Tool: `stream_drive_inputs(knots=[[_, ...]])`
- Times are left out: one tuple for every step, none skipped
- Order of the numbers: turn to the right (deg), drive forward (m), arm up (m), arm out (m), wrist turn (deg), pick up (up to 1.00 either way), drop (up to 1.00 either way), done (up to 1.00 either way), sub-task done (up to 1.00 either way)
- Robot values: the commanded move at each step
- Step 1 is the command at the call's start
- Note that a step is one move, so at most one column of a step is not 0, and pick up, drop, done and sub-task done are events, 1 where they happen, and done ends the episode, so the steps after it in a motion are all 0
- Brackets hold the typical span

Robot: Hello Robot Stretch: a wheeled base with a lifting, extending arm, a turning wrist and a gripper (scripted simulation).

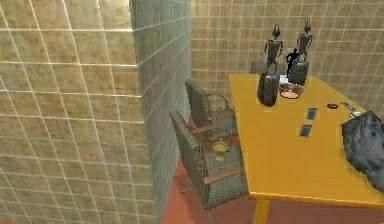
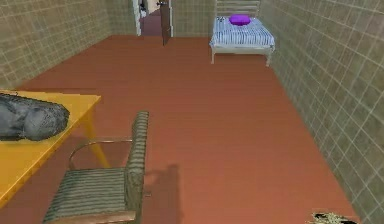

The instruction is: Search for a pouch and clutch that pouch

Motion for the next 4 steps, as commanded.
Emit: stream_drive_inputs(knots=[[42.0, 0.0, 0.0, 0.0, 0.0, 0.0, 0.0, 0.0, 0.0], [0.0, 0.3, 0.0, 0.0, 0.0, 0.0, 0.0, 0.0, 0.0], [-45.0, 0.0, 0.0, 0.0, 0.0, 0.0, 0.0, 0.0, 0.0], [-42.0, 0.0, 0.0, 0.0, 0.0, 0.0, 0.0, 0.0, 0.0]])
